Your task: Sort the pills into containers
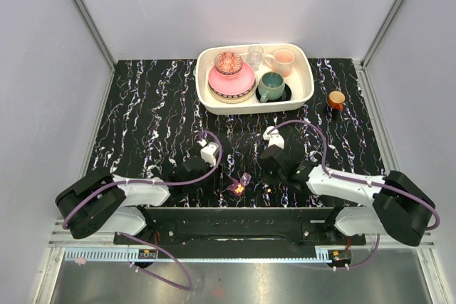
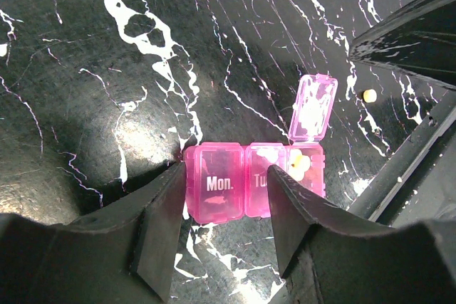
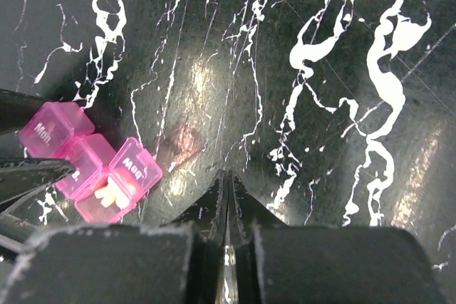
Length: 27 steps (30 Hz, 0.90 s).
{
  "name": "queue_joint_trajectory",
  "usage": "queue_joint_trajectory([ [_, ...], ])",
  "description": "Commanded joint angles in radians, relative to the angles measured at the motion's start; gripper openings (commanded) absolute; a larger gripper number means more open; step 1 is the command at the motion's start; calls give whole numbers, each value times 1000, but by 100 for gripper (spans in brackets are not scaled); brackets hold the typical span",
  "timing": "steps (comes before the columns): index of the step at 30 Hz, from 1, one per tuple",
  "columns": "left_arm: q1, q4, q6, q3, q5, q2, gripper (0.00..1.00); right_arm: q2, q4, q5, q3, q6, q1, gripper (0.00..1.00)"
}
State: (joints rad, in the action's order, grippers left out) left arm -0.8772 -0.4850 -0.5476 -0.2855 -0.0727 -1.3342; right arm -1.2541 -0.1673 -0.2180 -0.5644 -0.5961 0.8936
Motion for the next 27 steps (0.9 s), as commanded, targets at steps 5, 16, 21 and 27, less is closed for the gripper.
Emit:
queue_joint_trajectory([
  [5, -9, 59, 20, 23, -2, 1, 52, -129, 81, 2, -64, 53, -7, 2],
  [16, -9, 57, 20, 26, 1, -5, 52, -189, 184, 127, -80, 110, -8, 1],
  [21, -9, 54, 21, 23, -4, -8, 51, -180, 224, 187, -66, 124, -8, 1],
  [27, -9, 56, 23, 22, -9, -11, 50, -150, 249, 215, -54, 122, -8, 1],
])
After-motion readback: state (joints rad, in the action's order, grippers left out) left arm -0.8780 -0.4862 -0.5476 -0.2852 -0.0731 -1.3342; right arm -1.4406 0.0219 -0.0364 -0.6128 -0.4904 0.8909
